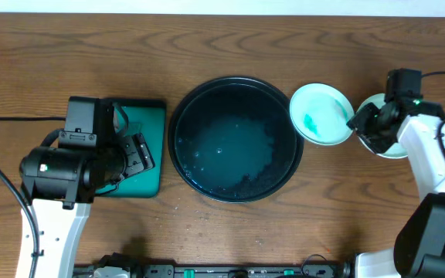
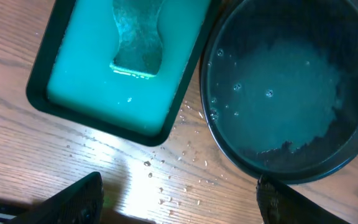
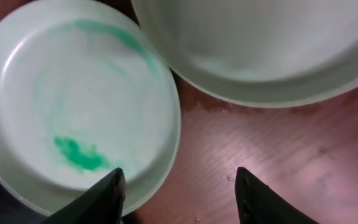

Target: Clean dirty plates on tray and stack at the side

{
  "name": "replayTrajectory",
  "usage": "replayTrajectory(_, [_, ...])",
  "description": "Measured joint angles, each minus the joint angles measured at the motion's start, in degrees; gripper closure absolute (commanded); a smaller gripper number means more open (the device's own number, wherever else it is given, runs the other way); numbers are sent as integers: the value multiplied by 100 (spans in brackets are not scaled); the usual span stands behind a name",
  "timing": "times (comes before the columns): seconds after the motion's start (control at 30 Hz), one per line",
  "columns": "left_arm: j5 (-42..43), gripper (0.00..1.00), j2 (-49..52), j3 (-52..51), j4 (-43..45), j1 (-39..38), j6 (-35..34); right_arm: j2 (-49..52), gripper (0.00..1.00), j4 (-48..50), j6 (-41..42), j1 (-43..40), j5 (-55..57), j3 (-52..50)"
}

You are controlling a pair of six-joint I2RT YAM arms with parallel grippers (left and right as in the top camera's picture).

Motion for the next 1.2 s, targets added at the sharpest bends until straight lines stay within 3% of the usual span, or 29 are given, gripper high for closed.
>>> replayTrajectory(0.2, [0,21,9,0,2,0,0,13,44,1357,-640,229,-271,-459])
replayTrajectory(0.57, [0,21,13,0,4,0,0,13,41,1987,-1360,302,-555,-586])
replayTrajectory(0.63, [0,21,13,0,4,0,0,13,45,1915,-1399,302,-566,-586])
replayTrajectory(0.73, [0,21,13,0,4,0,0,13,53,1196,-1106,299,-472,-579])
replayTrajectory(0.9, [0,21,17,0,4,0,0,15,50,57,-129,299,144,-597])
replayTrajectory(1.2, [0,21,20,-2,4,0,0,90,53,409,997,295,728,-597])
